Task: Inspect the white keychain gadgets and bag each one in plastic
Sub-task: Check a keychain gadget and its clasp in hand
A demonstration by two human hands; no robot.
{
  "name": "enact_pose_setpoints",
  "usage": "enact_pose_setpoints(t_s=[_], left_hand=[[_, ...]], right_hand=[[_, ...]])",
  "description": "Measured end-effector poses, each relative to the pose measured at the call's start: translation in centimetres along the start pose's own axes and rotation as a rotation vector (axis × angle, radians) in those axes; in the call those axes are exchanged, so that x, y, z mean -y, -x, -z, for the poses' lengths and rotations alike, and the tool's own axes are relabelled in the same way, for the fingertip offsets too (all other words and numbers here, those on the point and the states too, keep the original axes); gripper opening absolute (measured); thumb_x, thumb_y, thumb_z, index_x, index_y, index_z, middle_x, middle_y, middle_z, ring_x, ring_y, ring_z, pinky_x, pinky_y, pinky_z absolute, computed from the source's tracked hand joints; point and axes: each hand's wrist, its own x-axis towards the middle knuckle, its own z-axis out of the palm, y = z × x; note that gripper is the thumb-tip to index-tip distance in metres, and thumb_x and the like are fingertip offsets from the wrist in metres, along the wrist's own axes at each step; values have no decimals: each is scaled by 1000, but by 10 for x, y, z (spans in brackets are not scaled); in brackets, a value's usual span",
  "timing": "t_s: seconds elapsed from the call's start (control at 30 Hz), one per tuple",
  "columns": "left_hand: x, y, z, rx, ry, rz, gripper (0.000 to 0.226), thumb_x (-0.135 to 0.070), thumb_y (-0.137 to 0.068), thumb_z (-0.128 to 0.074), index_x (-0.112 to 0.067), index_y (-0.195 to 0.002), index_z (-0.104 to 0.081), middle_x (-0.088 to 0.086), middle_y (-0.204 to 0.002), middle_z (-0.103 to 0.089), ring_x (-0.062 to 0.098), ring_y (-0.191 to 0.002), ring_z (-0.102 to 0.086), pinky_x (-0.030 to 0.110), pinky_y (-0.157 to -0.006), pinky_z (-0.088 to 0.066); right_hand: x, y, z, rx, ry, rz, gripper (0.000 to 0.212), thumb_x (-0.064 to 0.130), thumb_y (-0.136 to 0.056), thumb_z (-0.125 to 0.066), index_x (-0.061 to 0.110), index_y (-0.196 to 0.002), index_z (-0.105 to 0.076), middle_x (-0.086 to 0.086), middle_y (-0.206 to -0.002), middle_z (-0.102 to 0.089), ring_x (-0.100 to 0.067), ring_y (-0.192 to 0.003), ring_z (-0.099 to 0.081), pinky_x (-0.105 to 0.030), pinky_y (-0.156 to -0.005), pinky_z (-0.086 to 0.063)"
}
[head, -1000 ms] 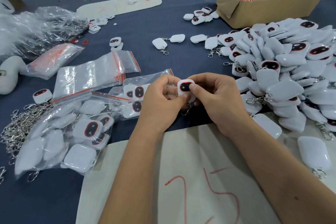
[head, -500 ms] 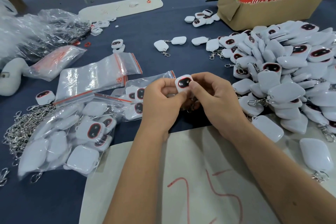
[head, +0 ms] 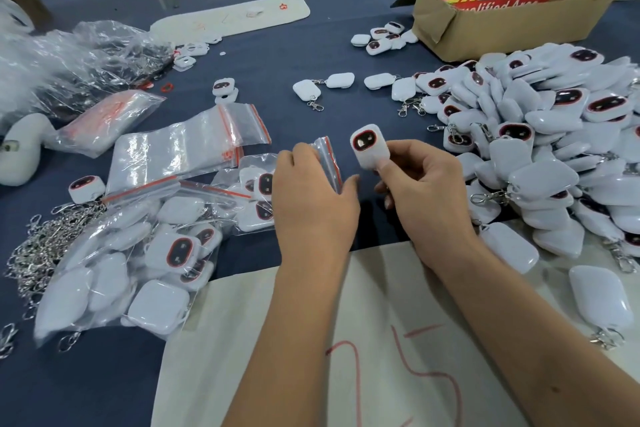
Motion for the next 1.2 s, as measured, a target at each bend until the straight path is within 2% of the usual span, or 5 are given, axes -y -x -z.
enact_pose_setpoints(t_s=[0.3, 0.53, 0.7, 1.03, 1.2], left_hand=[[0, -1, 9, -101, 25, 73, 8, -19, -93, -64, -14, -87, -61, 0, -83, -67, 26, -86, -62, 41, -79, -49], [1, -4, 17, -22, 114, 39, 19, -8, -88, -63, -19, -83, -78, -6, -75, -73, 18, -77, -68, 38, -76, -55], [0, -3, 17, -9, 217, 136, 14, -11, -79, -75, -25, -78, -71, -11, -63, -69, 6, -67, -68, 36, -74, -60], [4, -5, 16, -22, 494, 188, 21, -5, -91, -72, -19, -76, -73, -4, -62, -73, 12, -54, -71, 45, -71, -65], [5, -5, 12, -11, 346, 139, 17, -8, -87, -71, -21, -77, -74, -4, -68, -72, 18, -68, -73, 42, -73, -62]], right_hand=[[2, 2, -1, -54, 20, -9, 17, 13, -100, -64, 19, -90, -76, -2, -64, -69, -12, -45, -55, -23, -47, -45], [7, 5, -1, -57, 34, 101, 17, 7, -101, -64, 16, -97, -78, 4, -71, -72, -9, -61, -68, -24, -53, -53], [6, 6, -2, -73, 54, 134, 18, 4, -100, -63, 15, -98, -77, 7, -75, -73, -11, -66, -71, -28, -66, -57], [5, 6, -2, -145, 71, 157, 20, 2, -100, -63, 10, -113, -76, 1, -85, -75, -13, -71, -70, -25, -70, -58], [10, 10, -3, -154, 221, 271, 21, 1, -99, -62, 10, -110, -77, -1, -89, -73, -15, -75, -69, -33, -75, -59]])
